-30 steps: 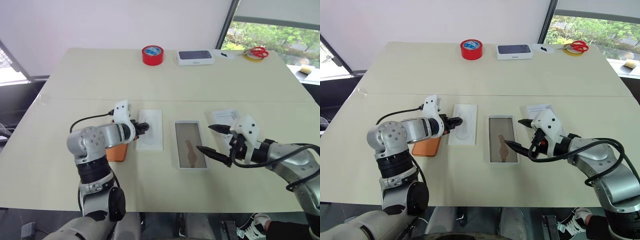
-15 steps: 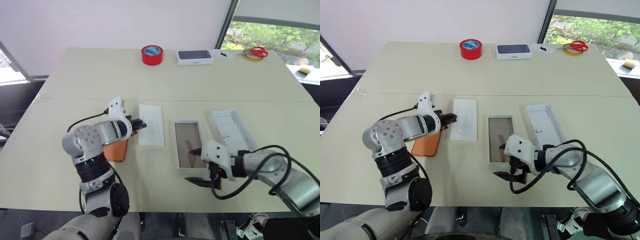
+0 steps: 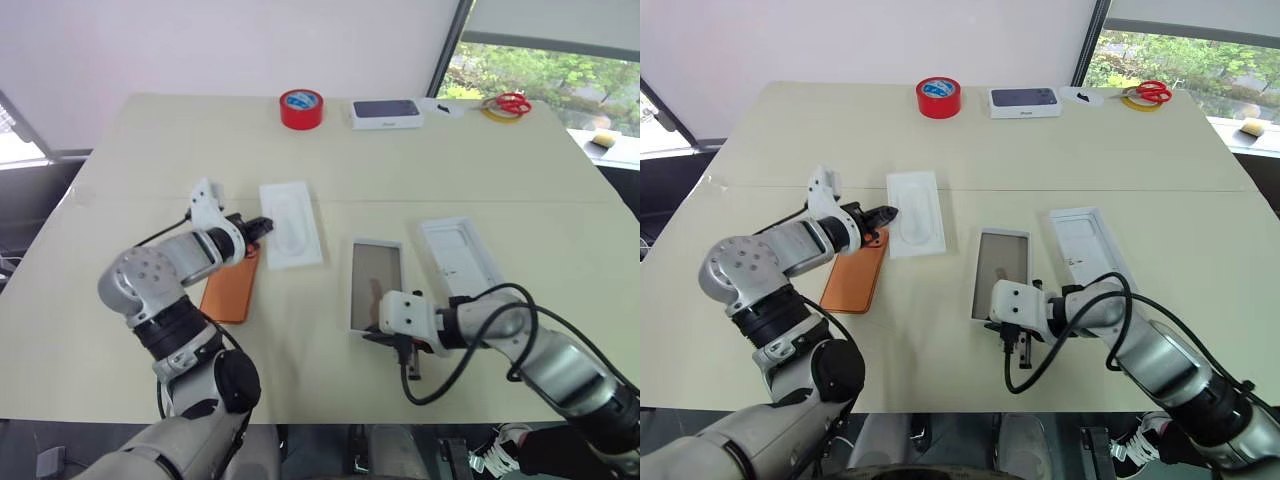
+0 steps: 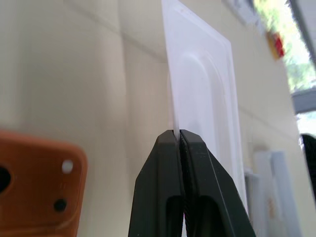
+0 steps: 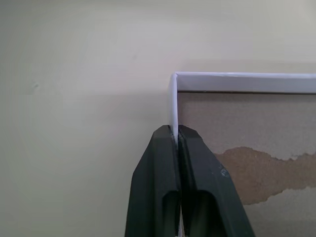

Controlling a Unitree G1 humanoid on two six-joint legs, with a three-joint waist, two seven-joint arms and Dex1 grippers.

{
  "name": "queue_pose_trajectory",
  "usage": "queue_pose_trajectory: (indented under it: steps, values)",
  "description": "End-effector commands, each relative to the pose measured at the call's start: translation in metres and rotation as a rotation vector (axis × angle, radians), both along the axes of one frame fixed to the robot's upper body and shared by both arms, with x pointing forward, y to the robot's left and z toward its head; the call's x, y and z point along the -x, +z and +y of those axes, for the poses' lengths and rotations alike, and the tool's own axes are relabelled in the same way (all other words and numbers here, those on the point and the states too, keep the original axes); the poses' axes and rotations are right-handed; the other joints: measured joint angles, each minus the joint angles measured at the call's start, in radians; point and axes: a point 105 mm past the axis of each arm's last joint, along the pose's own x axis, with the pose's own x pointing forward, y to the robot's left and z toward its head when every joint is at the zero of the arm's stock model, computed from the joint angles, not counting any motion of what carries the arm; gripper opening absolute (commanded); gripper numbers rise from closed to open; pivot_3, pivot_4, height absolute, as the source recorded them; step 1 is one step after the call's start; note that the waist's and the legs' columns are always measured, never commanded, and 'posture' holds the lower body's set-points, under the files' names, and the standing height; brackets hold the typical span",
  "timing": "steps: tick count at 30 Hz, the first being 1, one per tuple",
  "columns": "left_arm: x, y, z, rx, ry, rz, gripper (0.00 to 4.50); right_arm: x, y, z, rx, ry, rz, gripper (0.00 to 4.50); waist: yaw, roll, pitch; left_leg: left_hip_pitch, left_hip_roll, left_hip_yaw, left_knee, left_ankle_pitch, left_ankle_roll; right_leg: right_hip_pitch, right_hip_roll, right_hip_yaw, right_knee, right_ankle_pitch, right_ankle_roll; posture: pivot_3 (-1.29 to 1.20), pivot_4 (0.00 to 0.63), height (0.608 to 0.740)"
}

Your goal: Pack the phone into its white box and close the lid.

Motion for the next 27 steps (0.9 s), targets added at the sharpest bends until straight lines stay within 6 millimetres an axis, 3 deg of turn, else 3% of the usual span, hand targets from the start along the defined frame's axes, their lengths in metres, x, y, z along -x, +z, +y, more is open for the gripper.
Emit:
queue_pose_trajectory:
  steps: [1,7,8,10,16,22,27]
  values:
    - [-0.001,0.015,0.006,0.018,-0.003,-0.052,0.00,-0.012,0.008,0.014,-0.005,0.048,-0.072,0.06,0.001,0.000,0.000,0.000,0.000,0.000,0.000,0.000,-0.001,0.000,0.000,0.000,0.000,0.000,0.000,0.00,0.150,0.730]
    - [-0.002,0.019,0.004,0.003,-0.022,-0.066,0.00,-0.035,0.016,0.030,-0.029,0.040,-0.134,0.06,0.007,-0.001,0.000,0.000,-0.001,0.001,0.000,0.001,-0.001,0.000,-0.001,0.000,0.000,0.000,0.000,0.00,0.150,0.730]
    - [-0.001,0.019,0.002,0.002,-0.028,-0.067,0.00,-0.037,0.019,0.030,-0.044,0.031,-0.134,0.31,0.007,-0.001,0.000,0.000,-0.001,0.001,0.000,0.001,-0.001,0.000,-0.001,0.000,0.000,0.000,0.000,0.00,0.150,0.730]
    - [0.000,0.018,-0.004,0.004,-0.039,-0.066,0.00,-0.038,0.027,0.029,-0.085,0.015,-0.124,0.86,0.007,-0.001,0.000,-0.001,-0.001,0.001,0.000,0.001,-0.001,0.000,-0.001,0.000,0.000,0.000,0.000,0.00,0.150,0.730]
    - [0.009,0.003,-0.033,-0.042,-0.118,-0.044,0.00,-0.040,0.060,-0.003,-0.204,-0.136,-0.187,3.85,0.007,-0.001,0.000,0.000,-0.001,0.001,0.000,0.001,-0.001,0.000,-0.001,0.000,0.000,0.000,0.000,0.00,0.150,0.730]
    - [0.022,-0.017,-0.061,-0.109,-0.188,-0.006,0.00,-0.033,0.066,-0.046,-0.207,-0.271,-0.205,3.85,0.005,-0.001,0.000,0.000,-0.001,0.001,0.000,0.001,-0.001,0.000,-0.002,0.000,0.000,0.000,0.000,0.00,0.150,0.730]
    - [0.024,-0.023,-0.076,-0.108,-0.224,0.020,0.00,-0.034,0.065,-0.055,-0.204,-0.318,-0.224,3.85,0.002,-0.001,0.000,0.000,0.000,0.001,-0.001,-0.001,0.002,0.000,-0.001,0.000,0.000,0.000,0.000,0.00,0.150,0.730]
